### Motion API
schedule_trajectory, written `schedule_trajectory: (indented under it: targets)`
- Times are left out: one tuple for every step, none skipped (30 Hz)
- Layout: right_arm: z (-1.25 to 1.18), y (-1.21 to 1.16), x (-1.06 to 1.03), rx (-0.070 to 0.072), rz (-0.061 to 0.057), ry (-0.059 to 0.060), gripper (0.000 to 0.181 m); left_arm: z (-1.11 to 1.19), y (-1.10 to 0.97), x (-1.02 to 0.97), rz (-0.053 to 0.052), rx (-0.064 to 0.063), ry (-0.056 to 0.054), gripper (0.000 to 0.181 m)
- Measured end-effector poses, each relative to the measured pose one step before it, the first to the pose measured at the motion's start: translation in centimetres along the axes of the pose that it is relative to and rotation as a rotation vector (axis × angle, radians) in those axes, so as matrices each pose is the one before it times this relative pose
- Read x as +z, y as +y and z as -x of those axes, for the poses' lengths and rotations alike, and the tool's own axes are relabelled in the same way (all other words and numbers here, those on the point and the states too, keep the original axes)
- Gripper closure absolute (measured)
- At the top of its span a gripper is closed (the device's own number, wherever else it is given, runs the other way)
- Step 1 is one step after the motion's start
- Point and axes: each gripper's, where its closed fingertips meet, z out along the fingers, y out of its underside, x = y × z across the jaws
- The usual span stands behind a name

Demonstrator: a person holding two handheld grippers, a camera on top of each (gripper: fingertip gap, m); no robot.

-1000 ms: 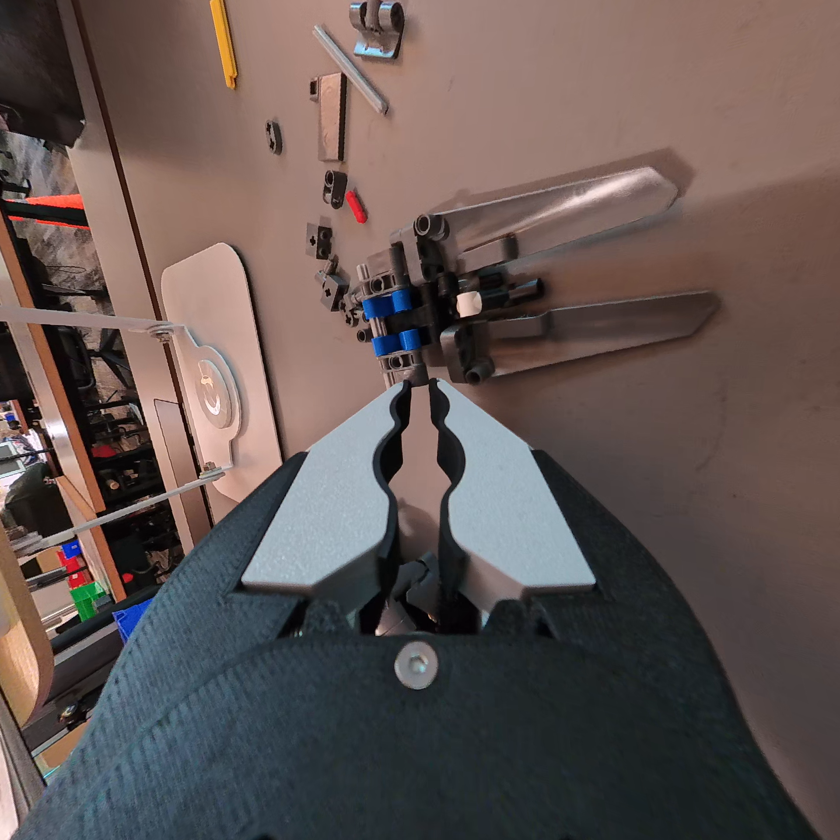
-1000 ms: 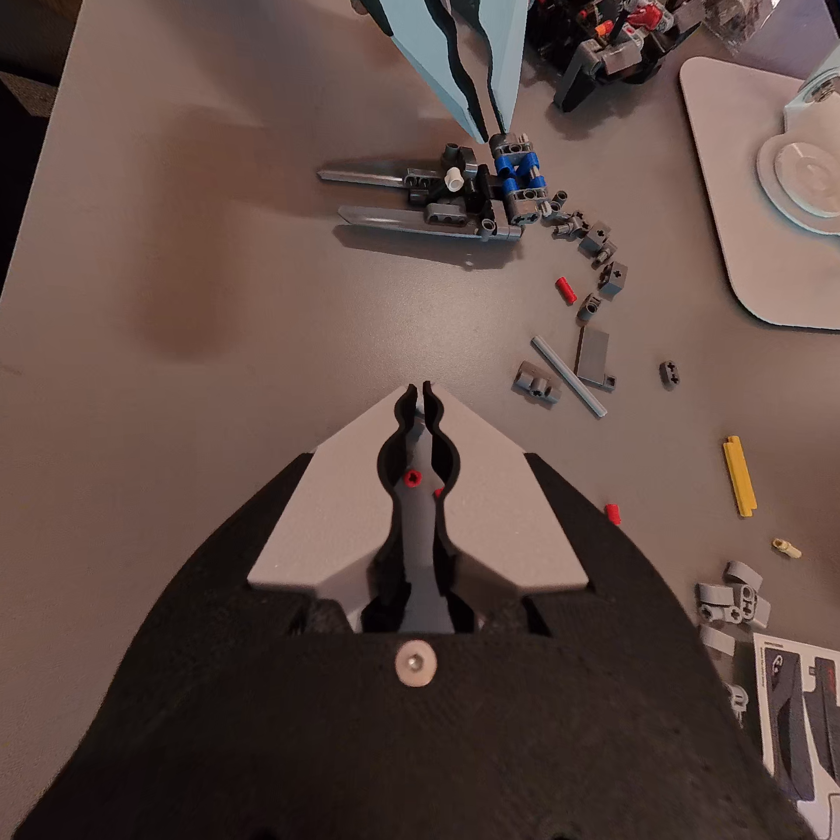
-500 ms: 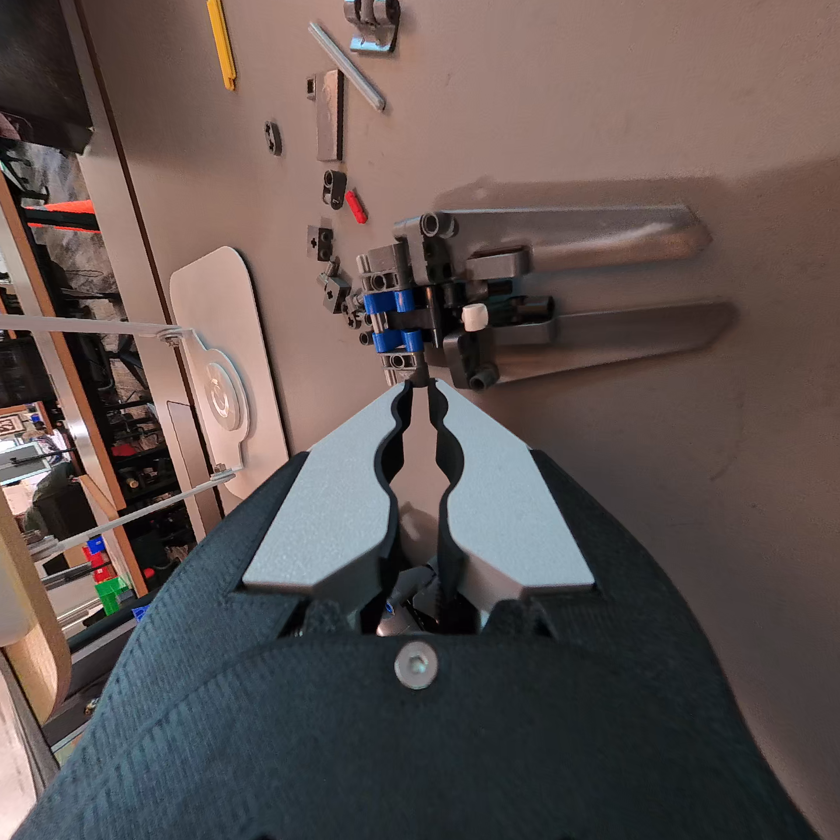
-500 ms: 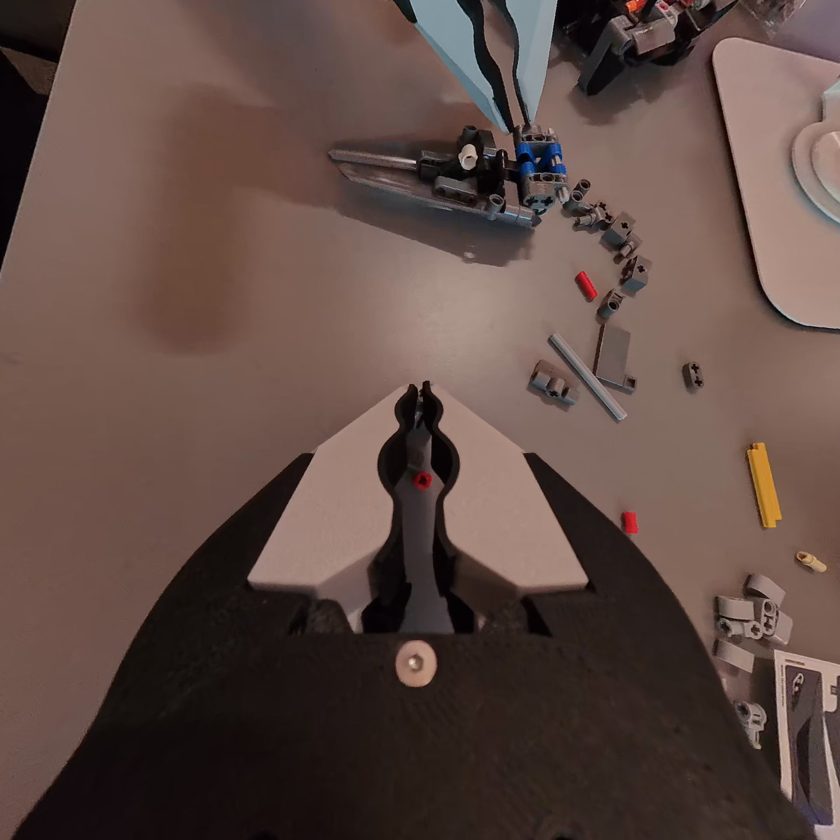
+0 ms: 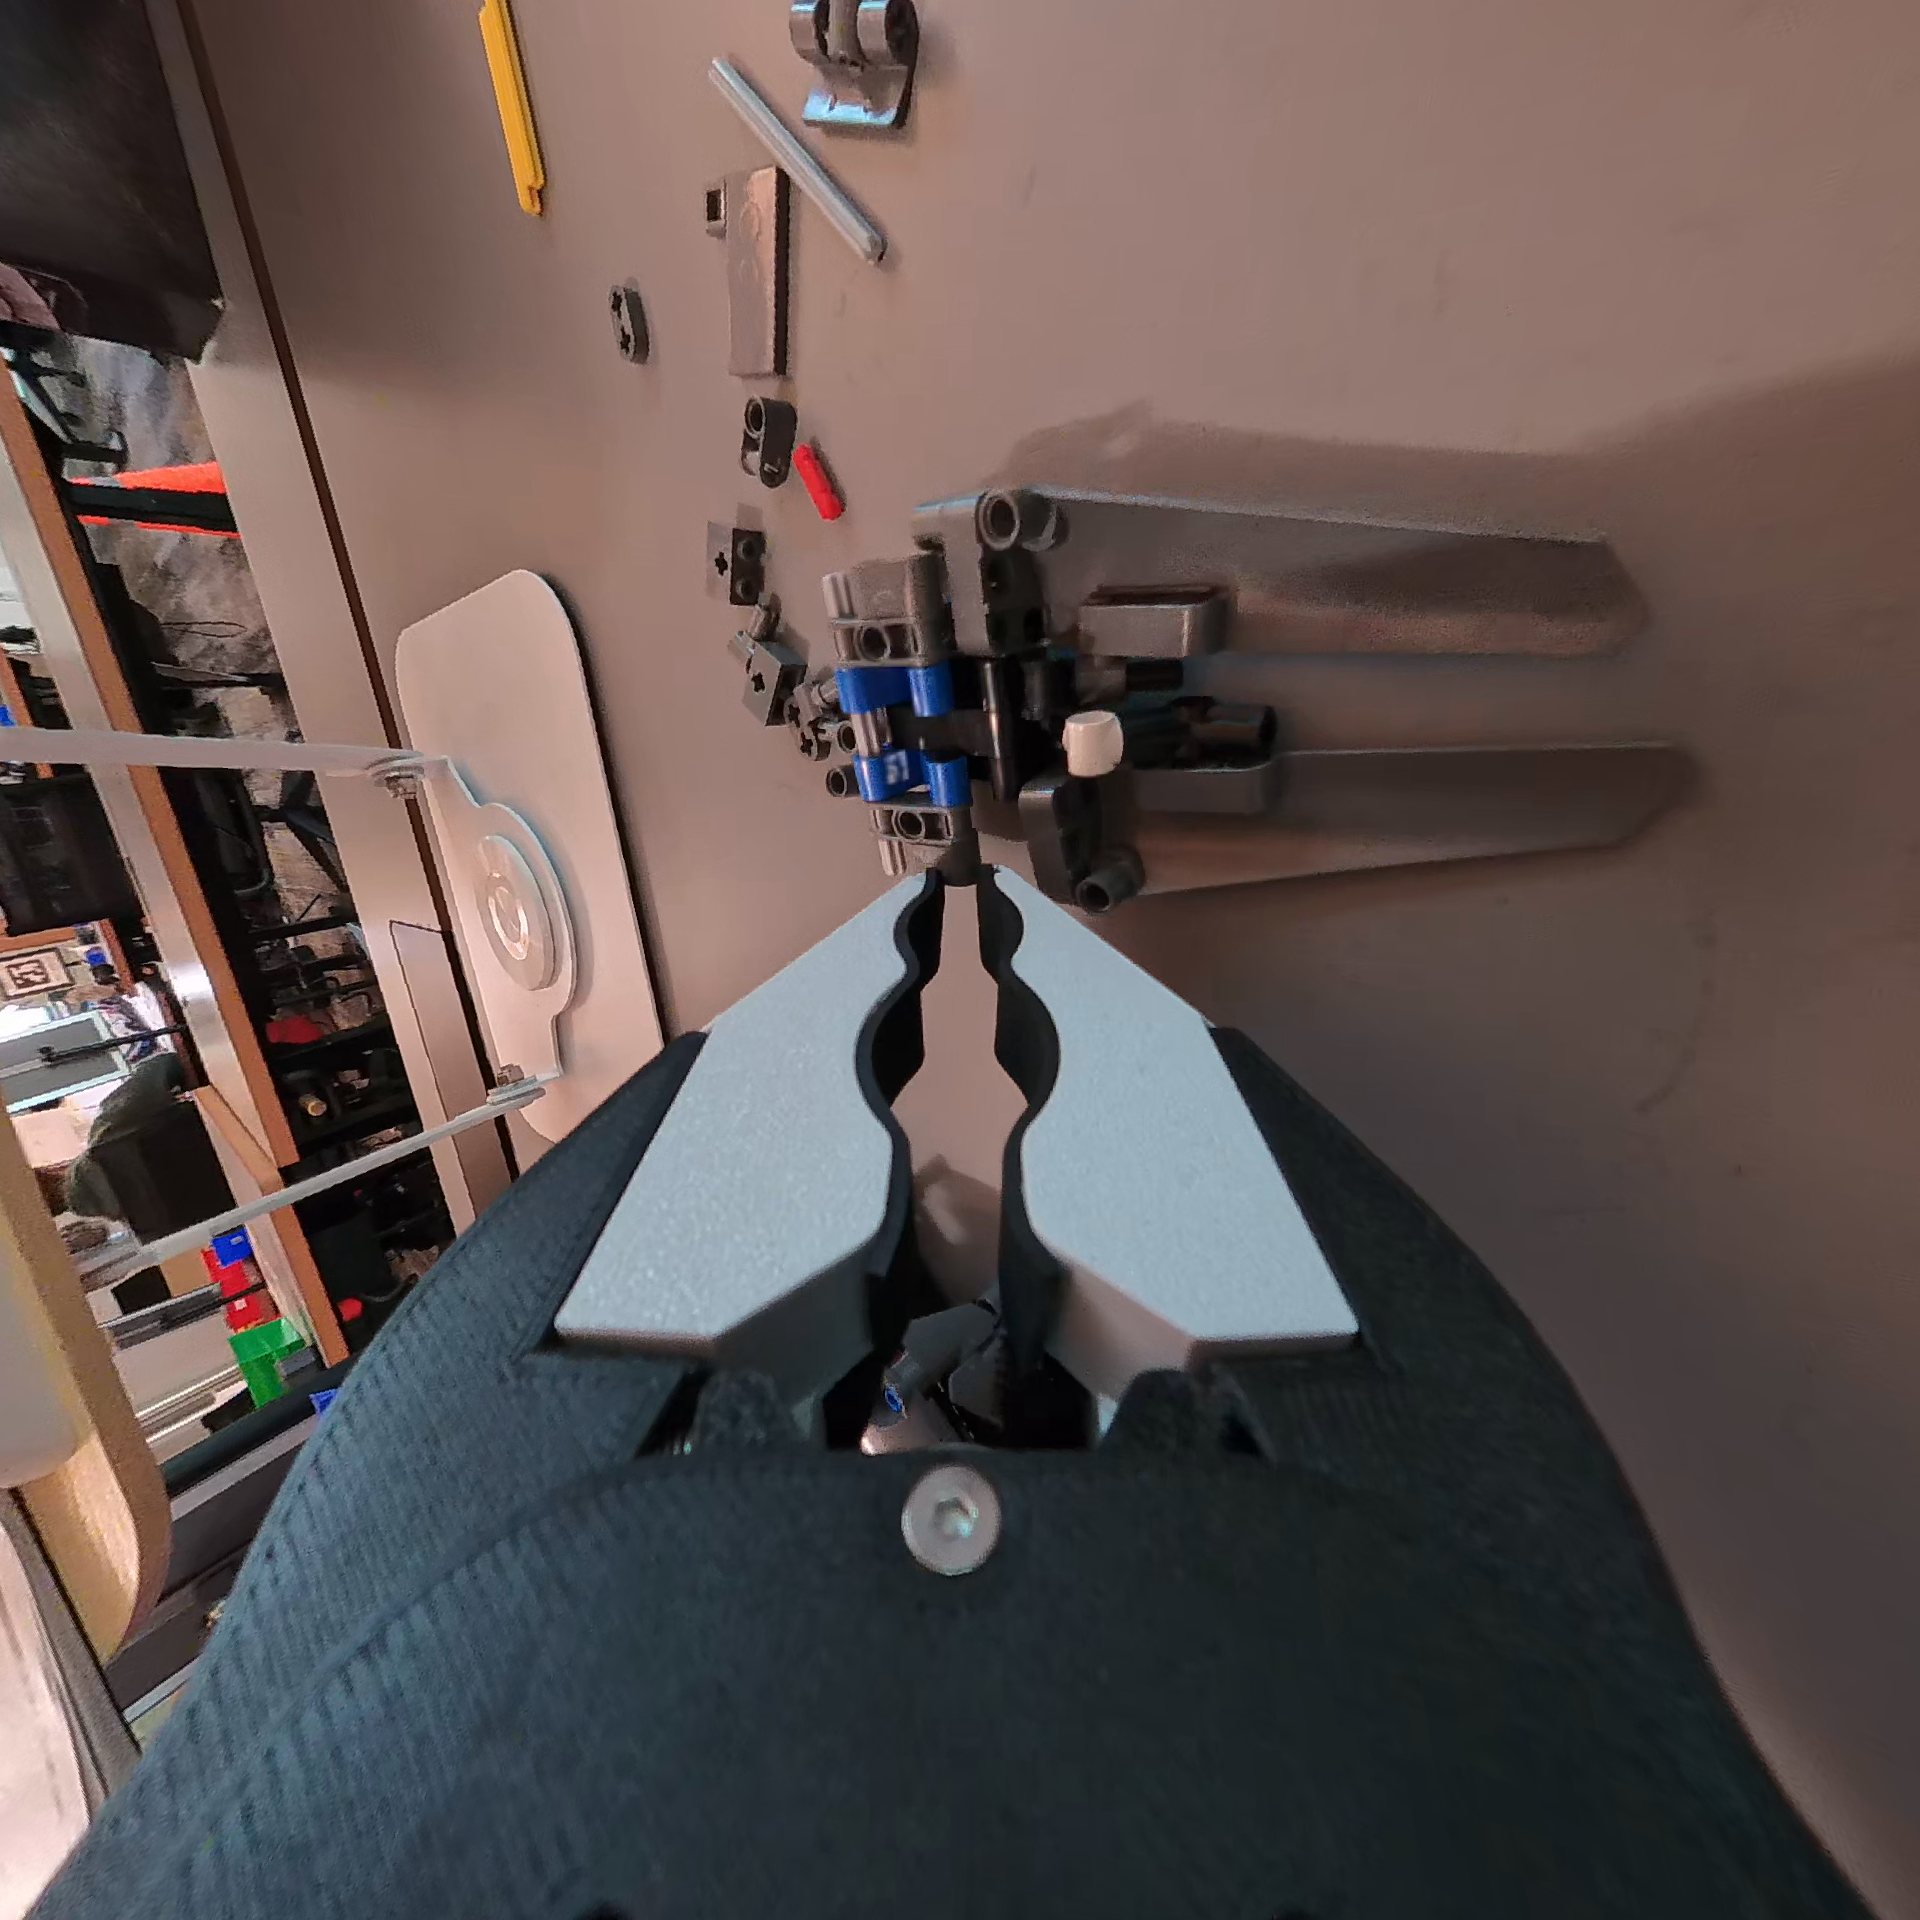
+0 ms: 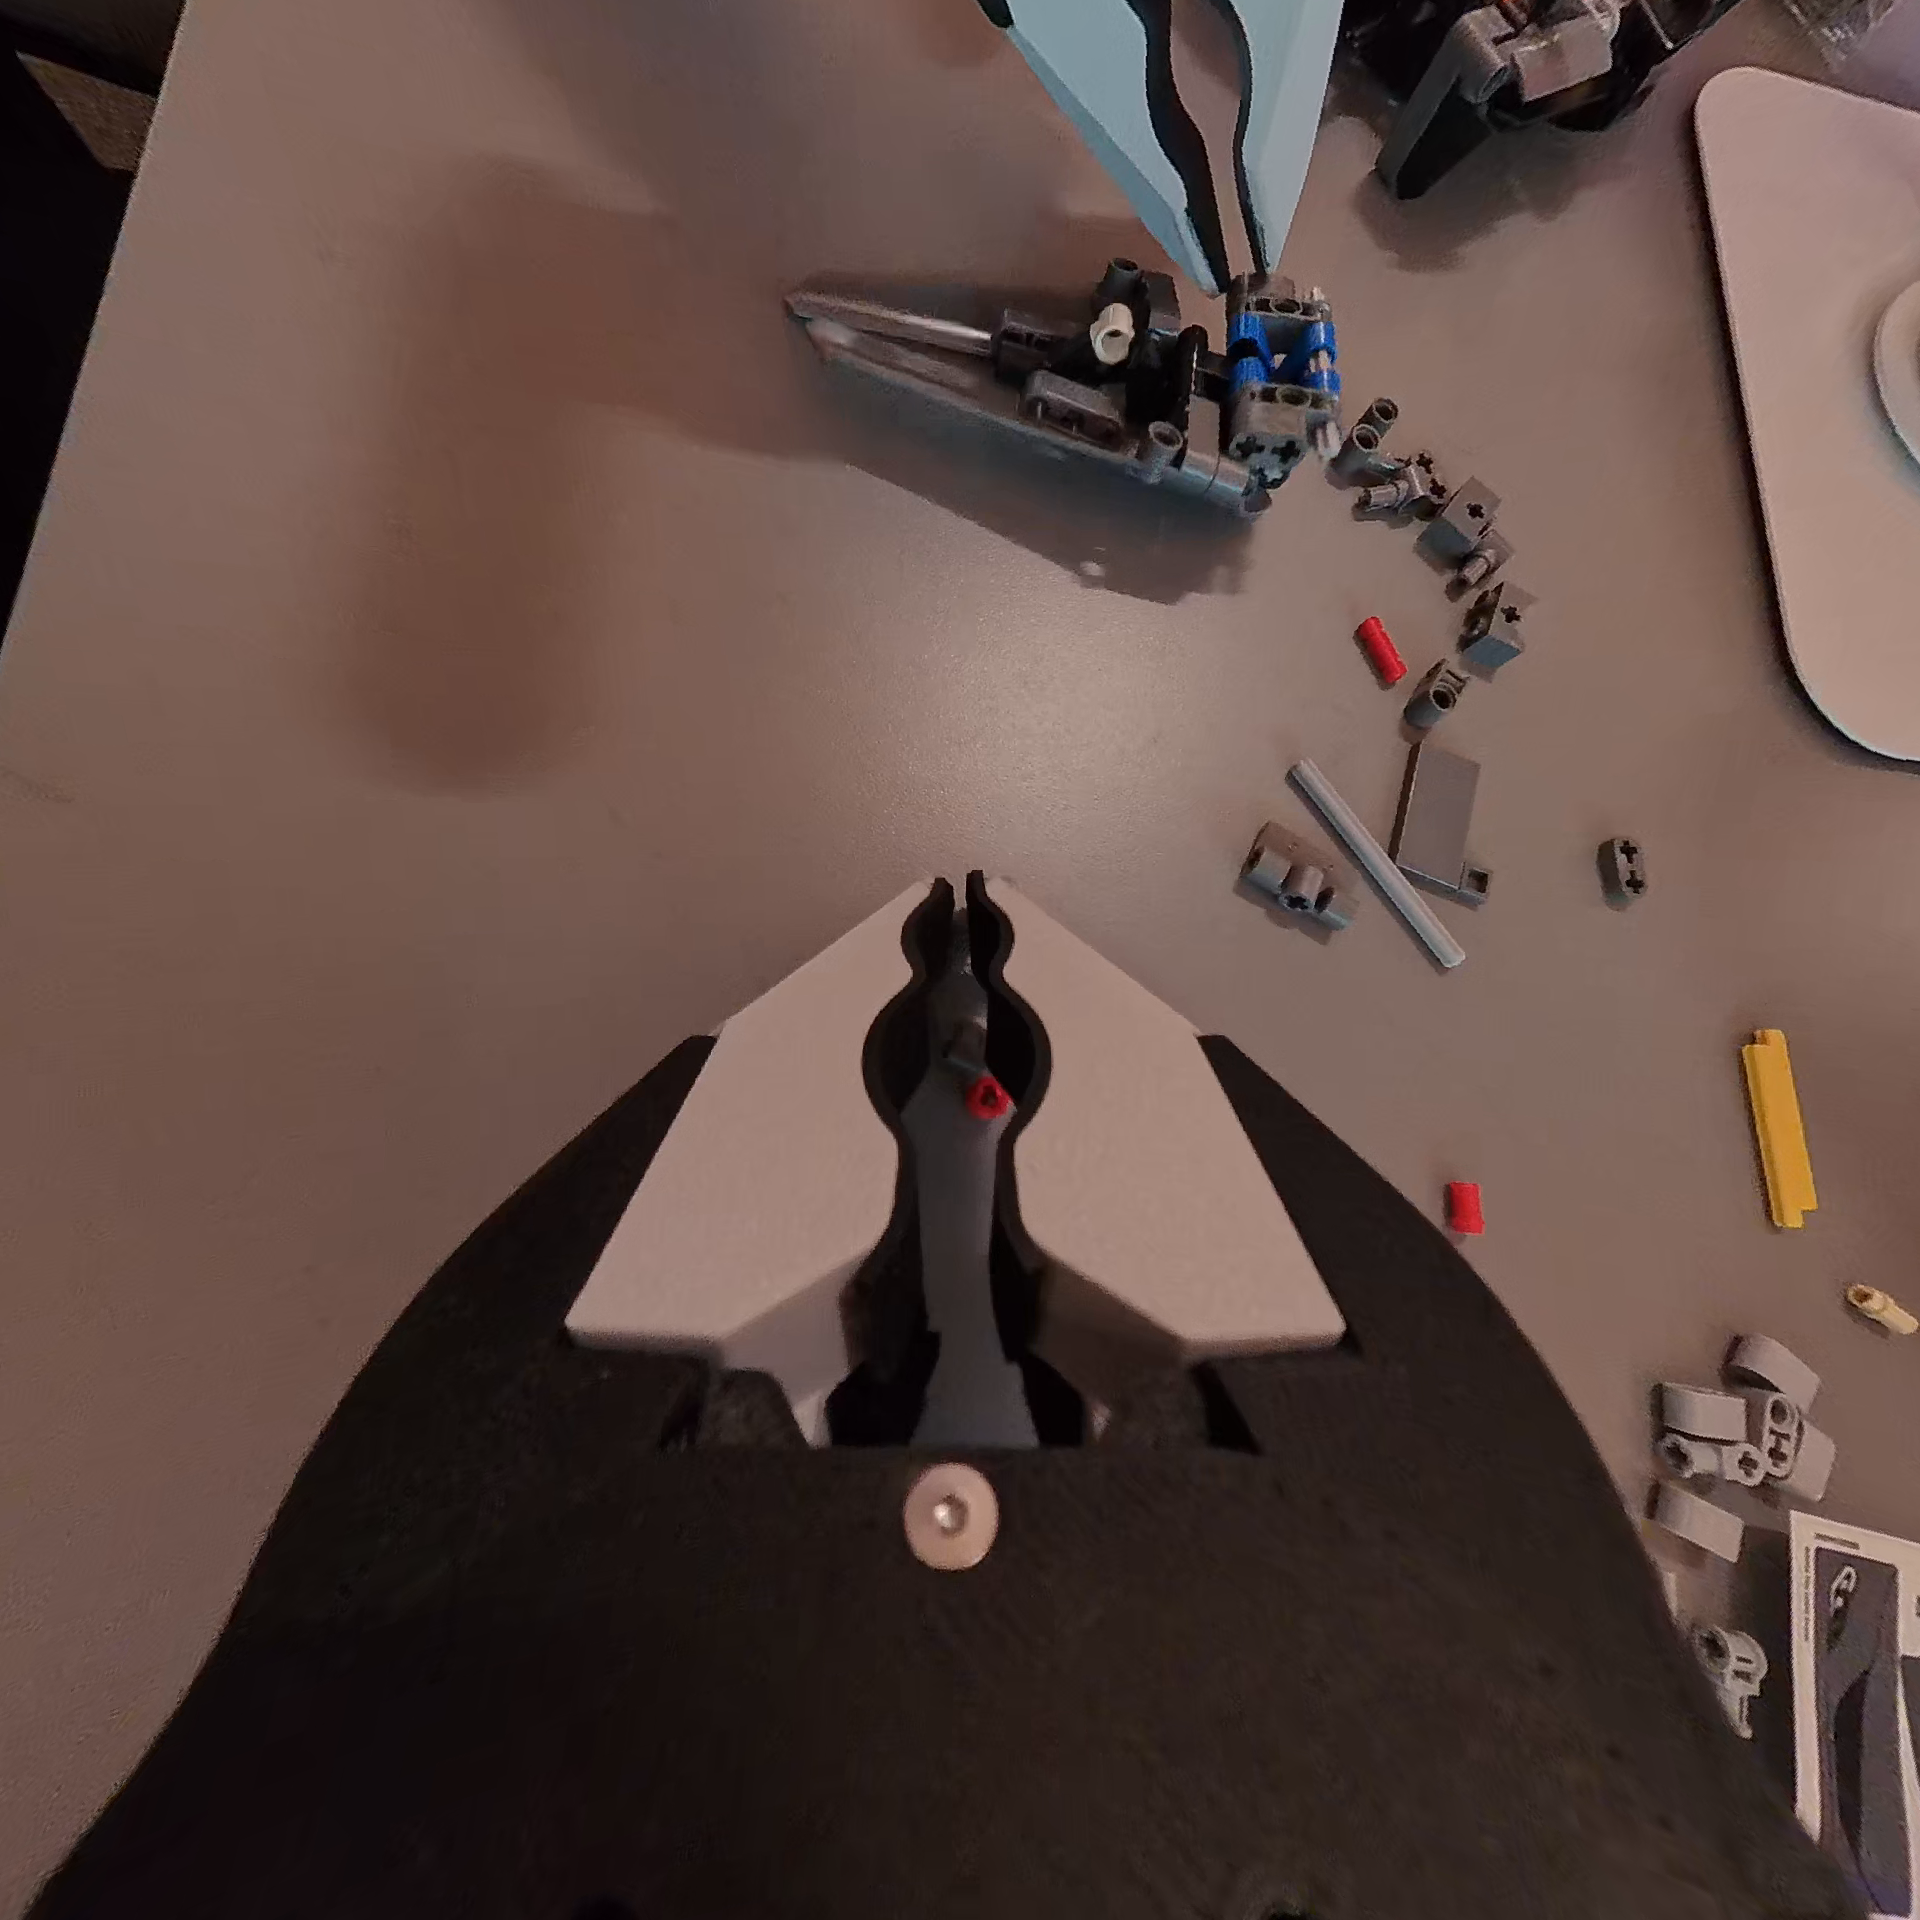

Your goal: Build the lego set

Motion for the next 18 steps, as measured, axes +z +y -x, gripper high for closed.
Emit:
schedule_trajectory:
  targets:
    - [-0.01,0.04,0.02,0.0001,0.0023,0.0005,0.181,-0.055,0.015,0.052,0.0021,0.0025,0.0016,0.178]
    - [0.012,0.036,0.02,0.0007,0.0016,-0.0013,0.181,-0.05,0.009,0.047,0.0018,0.002,0.0015,0.178]
    - [0.029,0.046,0.028,0.0008,0.0023,-0.0019,0.181,-0.073,0.033,0.045,0.002,0.0011,0.003,0.178]
    - [0.016,0.063,0.045,0.0,0.0032,-0.0012,0.181,-0.047,0.025,0.03,0.0017,0.0015,0.001,0.178]
    - [0.014,0.058,0.045,-0.0007,0.0031,-0.0004,0.181,-0.023,0.025,0.017,0.001,0.0015,0.0001,0.178]
    - [0.014,0.03,0.037,0.0005,0.0016,-0.0005,0.181,-0.019,0.018,0.016,0.0009,0.0011,0.0005,0.178]
    - [0.017,-0.005,0.033,0.0042,-0.001,-0.001,0.181,-0.026,0.01,0.012,0.0005,0.0003,0.0011,0.178]
    - [0.022,-0.024,0.011,0.0053,-0.0015,-0.0026,0.181,-0.054,0.021,0.008,0.0012,-0.0009,0.0037,0.178]
    - [0.016,0.016,0.008,0.0013,0.0007,-0.0019,0.18,-0.028,-0.017,0.0,-0.0005,0.0004,0.0007,0.179]
    - [0.0,0.051,0.016,-0.0021,0.0024,0.0009,0.18,-0.004,-0.018,0.012,-0.0003,0.0017,-0.0005,0.179]
    - [-0.008,0.015,0.016,-0.0032,0.0016,0.0015,0.18,-0.001,-0.005,0.015,0.001,0.0028,-0.0014,0.179]
    - [0.016,0.0,-0.004,-0.0027,0.001,0.0009,0.181,0.03,0.001,0.019,0.0009,0.0041,-0.0026,0.179]
    - [-0.01,0.006,-0.003,-0.002,0.001,0.0011,0.181,0.006,-0.017,0.025,0.0005,0.0031,-0.0014,0.179]
    - [-0.006,0.018,-0.014,-0.0014,0.0012,0.0012,0.181,-0.018,-0.004,0.023,0.0004,0.0014,0.0007,0.179]
    - [-0.029,0.016,-0.008,-0.001,0.0012,0.0015,0.181,-0.046,0.012,0.038,0.0021,0.0009,0.0024,0.179]
    - [-0.01,0.012,-0.008,-0.0007,0.001,0.0014,0.181,-0.067,0.022,0.048,0.0028,0.002,0.0022,0.179]
    - [-0.004,0.013,-0.01,-0.0007,0.0006,0.0005,0.181,-0.045,0.02,0.042,0.0019,0.0037,0.0007,0.179]
    - [0.003,-0.002,0.003,-0.0009,0.0003,-0.0002,0.181,-0.046,-0.023,0.041,0.0001,0.0043,0.0009,0.179]
